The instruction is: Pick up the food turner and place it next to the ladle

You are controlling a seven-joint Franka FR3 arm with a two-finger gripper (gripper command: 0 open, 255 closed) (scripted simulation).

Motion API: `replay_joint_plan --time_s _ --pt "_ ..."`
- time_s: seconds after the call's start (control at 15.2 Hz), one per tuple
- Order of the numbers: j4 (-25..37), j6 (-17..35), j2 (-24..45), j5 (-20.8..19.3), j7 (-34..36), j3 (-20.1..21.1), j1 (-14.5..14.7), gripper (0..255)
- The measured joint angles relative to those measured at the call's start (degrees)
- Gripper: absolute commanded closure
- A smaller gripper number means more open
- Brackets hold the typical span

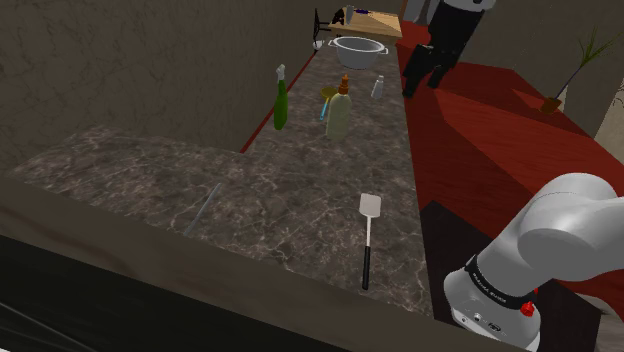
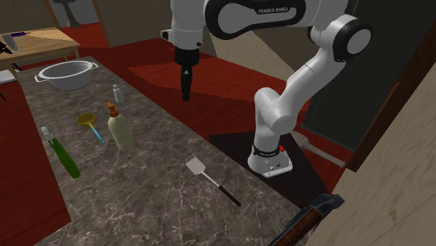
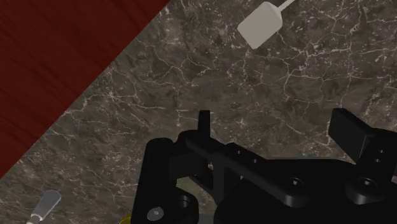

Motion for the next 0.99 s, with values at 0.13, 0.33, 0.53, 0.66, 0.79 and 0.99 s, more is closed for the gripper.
replay_joint_plan --time_s 0.13,0.33,0.53,0.66,0.79,0.99 --pt "-1.15 0.6 -0.36 0.3 1.03 0.4 -0.16 0" --pt "-5.9 2.49 -2.2 1.53 5.84 1.72 -1.28 0" --pt "-11.84 5.61 -3.91 4.0 12.53 4.59 -1.88 0" --pt "-15.12 7.91 -4.18 5.74 16.9 6.39 -2.29 0" --pt "-18.57 9.62 -5.23 7.55 21.03 8.07 -2.53 0" --pt "-23.36 13.41 -5.29 11.21 28.09 11.68 -2.25 0"
